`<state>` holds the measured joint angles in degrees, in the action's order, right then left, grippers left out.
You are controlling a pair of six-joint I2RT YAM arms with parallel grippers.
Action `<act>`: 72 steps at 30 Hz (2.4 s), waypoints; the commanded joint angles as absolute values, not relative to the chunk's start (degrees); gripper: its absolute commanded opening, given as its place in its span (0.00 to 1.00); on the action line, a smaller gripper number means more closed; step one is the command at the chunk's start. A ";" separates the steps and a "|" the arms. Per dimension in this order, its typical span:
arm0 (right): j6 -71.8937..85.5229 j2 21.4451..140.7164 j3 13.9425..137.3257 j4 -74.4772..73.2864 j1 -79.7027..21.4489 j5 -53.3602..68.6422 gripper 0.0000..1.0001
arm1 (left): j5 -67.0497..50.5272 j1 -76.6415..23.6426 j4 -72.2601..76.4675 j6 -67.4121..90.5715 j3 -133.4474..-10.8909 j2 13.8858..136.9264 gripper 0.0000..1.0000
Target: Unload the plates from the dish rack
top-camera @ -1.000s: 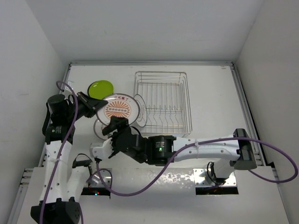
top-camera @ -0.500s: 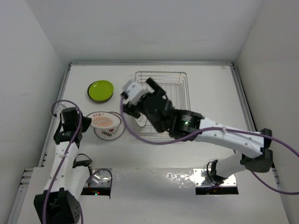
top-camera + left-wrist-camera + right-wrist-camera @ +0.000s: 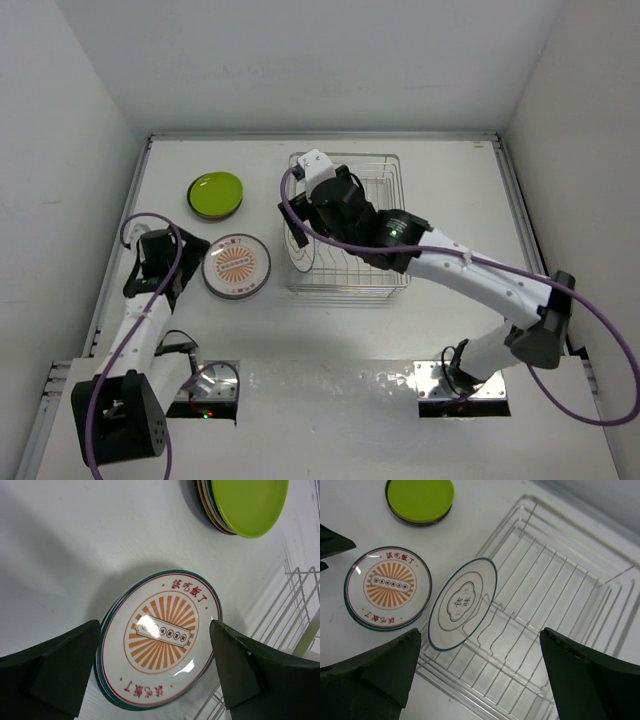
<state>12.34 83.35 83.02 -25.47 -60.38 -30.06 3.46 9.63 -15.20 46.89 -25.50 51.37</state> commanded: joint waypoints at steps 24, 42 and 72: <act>45.53 105.12 84.29 -17.49 -55.37 -26.72 0.54 | 5.36 9.40 -27.34 22.67 -43.78 44.82 0.95; 38.41 102.57 84.90 -18.54 -55.72 -22.42 0.00 | 5.36 9.32 -27.60 22.59 -44.38 45.35 0.94; -24.93 90.71 94.50 -31.13 -73.03 -38.10 0.00 | -43.06 9.32 -12.39 56.78 -51.16 46.15 0.97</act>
<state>-9.80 94.48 98.85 -39.42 -69.34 -26.15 -34.39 9.56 -19.33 50.19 -52.66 47.81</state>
